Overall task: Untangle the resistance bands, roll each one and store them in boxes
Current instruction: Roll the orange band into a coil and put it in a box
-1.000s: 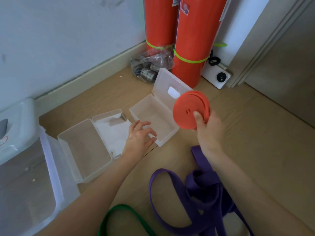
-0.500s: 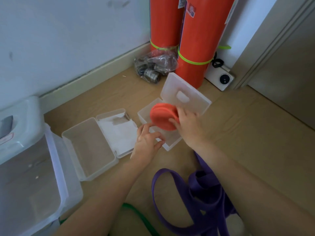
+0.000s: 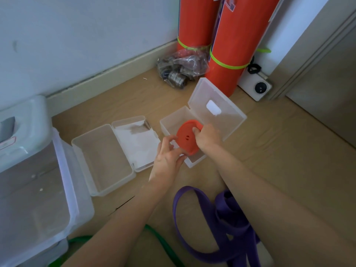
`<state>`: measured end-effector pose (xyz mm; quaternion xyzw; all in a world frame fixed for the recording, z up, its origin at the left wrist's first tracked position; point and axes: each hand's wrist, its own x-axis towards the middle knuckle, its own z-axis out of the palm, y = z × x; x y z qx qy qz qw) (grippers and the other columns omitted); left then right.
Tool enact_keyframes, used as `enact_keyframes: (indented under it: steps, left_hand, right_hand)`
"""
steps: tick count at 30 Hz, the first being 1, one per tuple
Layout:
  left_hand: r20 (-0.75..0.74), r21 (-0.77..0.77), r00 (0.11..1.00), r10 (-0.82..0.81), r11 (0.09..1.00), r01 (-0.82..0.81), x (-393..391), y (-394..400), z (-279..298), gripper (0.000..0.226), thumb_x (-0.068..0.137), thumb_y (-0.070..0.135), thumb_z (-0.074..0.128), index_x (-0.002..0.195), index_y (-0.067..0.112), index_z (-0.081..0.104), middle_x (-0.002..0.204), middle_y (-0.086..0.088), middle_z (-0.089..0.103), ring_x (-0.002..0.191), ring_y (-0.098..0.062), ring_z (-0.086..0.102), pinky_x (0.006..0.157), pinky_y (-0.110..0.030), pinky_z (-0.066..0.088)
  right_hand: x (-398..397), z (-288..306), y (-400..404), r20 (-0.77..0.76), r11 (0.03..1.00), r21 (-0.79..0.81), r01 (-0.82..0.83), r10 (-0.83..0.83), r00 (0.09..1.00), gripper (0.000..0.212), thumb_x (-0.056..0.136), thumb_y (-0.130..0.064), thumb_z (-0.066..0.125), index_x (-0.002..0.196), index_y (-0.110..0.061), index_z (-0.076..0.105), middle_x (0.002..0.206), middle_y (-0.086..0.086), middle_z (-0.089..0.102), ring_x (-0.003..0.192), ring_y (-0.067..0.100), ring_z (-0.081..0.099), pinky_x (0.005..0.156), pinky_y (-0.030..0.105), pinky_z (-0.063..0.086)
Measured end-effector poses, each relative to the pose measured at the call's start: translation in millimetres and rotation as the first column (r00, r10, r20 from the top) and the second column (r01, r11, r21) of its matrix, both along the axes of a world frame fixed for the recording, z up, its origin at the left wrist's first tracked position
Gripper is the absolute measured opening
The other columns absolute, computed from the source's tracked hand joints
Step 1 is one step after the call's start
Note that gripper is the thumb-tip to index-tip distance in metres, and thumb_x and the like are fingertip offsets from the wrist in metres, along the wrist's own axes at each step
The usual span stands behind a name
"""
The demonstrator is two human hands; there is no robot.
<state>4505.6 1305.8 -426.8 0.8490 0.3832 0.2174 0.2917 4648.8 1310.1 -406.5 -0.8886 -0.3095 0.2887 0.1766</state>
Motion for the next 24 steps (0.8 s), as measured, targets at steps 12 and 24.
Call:
enact_keyframes:
  steps: [12,24]
  left_hand:
    - [-0.075,-0.141,0.996,-0.037,0.99,0.026,9,53,13,0.056,0.085,0.021,0.065,0.136,0.016,0.043,0.147,-0.006,0.033,0.131,-0.024,0.039,0.106,-0.041,0.033]
    - [-0.545,-0.032,0.786,-0.293,0.943,0.33,40,79,7,0.071,0.082,0.038,0.064,0.142,0.035,0.025,0.138,-0.007,0.036,0.134,-0.029,0.03,0.115,-0.046,0.005]
  right_hand:
    - [-2,5,6,-0.466,0.984,-0.017,0.176,-0.163,0.87,0.041,0.101,-0.027,0.033,0.128,0.0,0.047,0.126,0.021,0.055,0.113,0.037,0.056,0.094,0.047,0.049]
    - [13,2,-4,-0.111,0.98,-0.008,-0.2,0.198,0.974,0.04,0.099,-0.036,0.038,0.114,-0.004,0.058,0.11,0.016,0.062,0.102,0.033,0.06,0.082,0.038,0.052]
